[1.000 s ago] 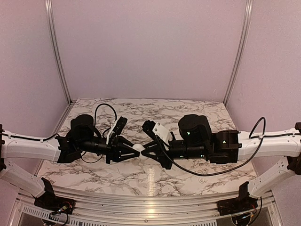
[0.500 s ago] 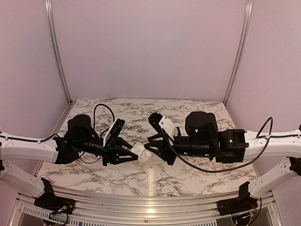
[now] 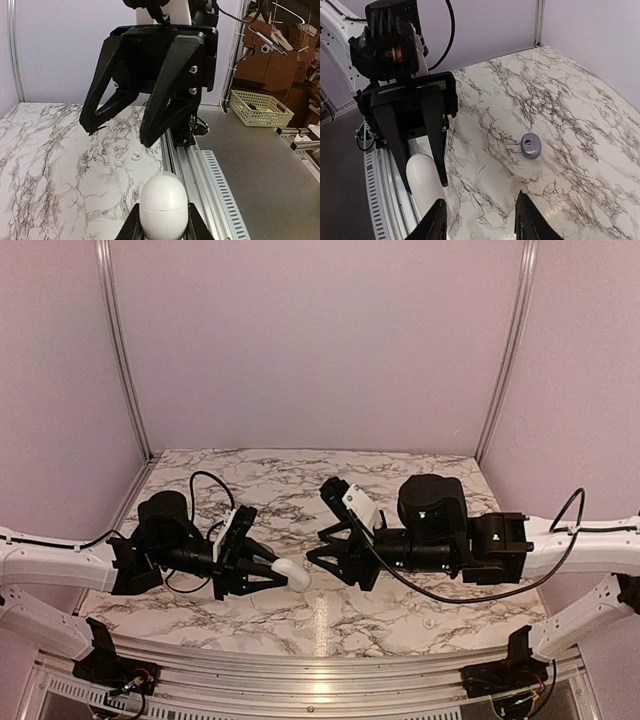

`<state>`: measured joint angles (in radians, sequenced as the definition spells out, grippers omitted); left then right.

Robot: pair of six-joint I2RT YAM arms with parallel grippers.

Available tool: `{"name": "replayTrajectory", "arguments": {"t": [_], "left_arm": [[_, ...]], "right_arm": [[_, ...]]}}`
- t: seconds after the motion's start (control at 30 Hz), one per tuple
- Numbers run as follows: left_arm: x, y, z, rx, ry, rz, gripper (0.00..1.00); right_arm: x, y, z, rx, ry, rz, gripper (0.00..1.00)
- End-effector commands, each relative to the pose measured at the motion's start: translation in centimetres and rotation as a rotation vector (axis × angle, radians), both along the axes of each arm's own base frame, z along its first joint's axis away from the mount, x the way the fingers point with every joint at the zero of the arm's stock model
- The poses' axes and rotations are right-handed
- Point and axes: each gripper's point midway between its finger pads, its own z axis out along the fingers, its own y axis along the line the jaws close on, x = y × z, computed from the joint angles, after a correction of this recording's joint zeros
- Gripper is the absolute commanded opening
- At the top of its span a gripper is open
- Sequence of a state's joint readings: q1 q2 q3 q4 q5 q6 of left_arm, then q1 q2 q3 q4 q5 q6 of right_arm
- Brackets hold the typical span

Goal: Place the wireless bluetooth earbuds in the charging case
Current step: Open the charging case.

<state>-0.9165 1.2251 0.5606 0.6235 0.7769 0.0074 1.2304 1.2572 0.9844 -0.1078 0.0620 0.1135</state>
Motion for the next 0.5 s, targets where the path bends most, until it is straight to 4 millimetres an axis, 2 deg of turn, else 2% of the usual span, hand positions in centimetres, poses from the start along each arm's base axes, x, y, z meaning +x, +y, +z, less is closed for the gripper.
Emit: {"name": "replayTrajectory", "arguments": {"t": [0.0,0.13,0.4,0.47], "left_arm": [[0.8,0.1,0.6,-0.025,-0.082,0.049,0.0],[1.2,0.2,0.1,-0.02,-0.136,0.076,0.0],[1.2,0.4,-0.4,-0.014,-0.182,0.079,0.0],[1.3,0.4,-0.5,-0.012,-0.182,0.083,0.0]], "right_arm": [[-0.9,-0.4,2.4,0.066,0.023,0.033,0.44],[-1.2,-0.2,-0.2,0.022,0.052,0.049,0.51],[-1.0,1.1,-2.4,-0.043,0.046,0.07,0.73],[-1.1,1.4,-2.7,-0.052,0.045,0.083,0.76]]}}
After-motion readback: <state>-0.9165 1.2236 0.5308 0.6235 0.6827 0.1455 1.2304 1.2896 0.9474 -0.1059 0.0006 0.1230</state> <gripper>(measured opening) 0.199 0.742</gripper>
